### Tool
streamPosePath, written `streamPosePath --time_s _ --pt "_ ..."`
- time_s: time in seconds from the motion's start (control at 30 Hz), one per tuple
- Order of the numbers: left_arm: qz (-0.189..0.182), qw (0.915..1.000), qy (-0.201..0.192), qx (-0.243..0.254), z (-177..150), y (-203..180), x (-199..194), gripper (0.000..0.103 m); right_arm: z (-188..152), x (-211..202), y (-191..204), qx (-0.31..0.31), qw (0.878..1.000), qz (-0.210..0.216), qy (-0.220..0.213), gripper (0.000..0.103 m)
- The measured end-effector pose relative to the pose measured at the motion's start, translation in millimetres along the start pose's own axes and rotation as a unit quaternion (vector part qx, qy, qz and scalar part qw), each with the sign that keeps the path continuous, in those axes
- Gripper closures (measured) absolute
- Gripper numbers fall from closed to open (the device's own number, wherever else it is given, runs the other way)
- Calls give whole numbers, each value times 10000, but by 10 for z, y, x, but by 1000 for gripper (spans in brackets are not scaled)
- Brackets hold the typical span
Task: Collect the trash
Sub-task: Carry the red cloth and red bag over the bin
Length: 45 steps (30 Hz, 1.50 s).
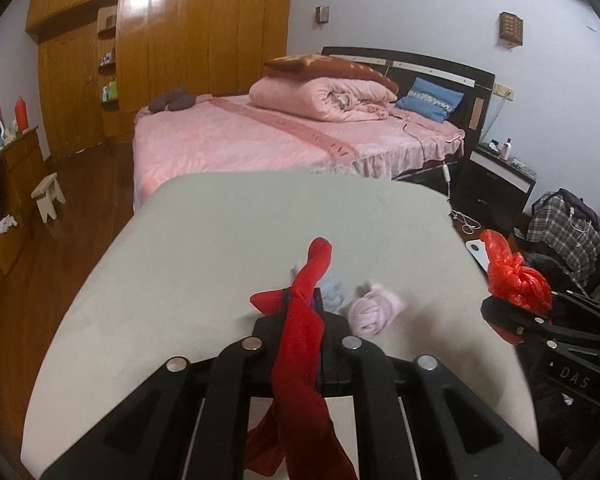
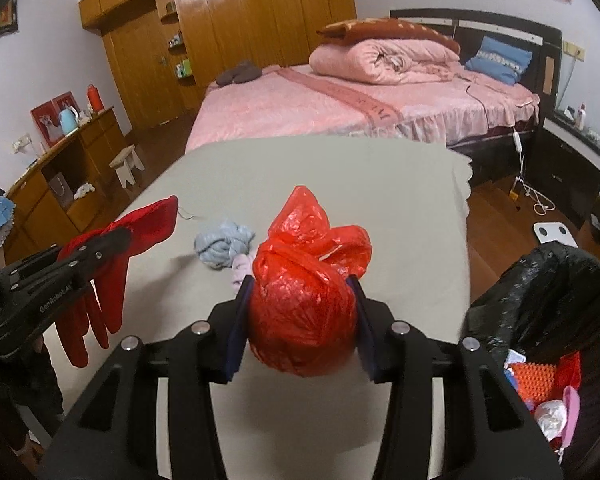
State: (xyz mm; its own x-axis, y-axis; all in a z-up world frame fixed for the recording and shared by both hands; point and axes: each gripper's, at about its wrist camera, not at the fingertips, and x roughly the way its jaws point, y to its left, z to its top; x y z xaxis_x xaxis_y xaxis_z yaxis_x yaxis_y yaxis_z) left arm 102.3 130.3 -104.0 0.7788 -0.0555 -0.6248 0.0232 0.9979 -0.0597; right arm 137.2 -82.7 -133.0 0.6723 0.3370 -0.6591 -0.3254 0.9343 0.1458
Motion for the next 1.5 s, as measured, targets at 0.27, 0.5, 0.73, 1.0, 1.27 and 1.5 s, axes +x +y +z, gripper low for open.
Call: streamPosePath --time_s 0.27,0.5,0.73,1.0,1.27,1.5 --pt "-230 9993 -227 175 139 -387 -200 94 36 -353 -201 147 9994 -70 -312 59" --pt "-539 9971 -394 377 265 -837 -339 94 49 -705 -484 354 9974 -217 -584 59" --pt "-879 9931 -518 585 342 -1262 -460 94 22 -1018 -755 489 9946 -415 -812 59" --pt "-1272 9864 -630 832 396 -1747 -534 94 -90 -1306 -1131 686 9902 -753 -957 58" --pt "-1651 9777 -692 1096 440 -2231 -543 94 -255 -1518 -1504 911 9844 -1124 -1004 58" --pt "-2023 9678 -737 1305 453 -2636 -515 94 -403 -1656 -1820 1059 9783 -1450 -1038 58"
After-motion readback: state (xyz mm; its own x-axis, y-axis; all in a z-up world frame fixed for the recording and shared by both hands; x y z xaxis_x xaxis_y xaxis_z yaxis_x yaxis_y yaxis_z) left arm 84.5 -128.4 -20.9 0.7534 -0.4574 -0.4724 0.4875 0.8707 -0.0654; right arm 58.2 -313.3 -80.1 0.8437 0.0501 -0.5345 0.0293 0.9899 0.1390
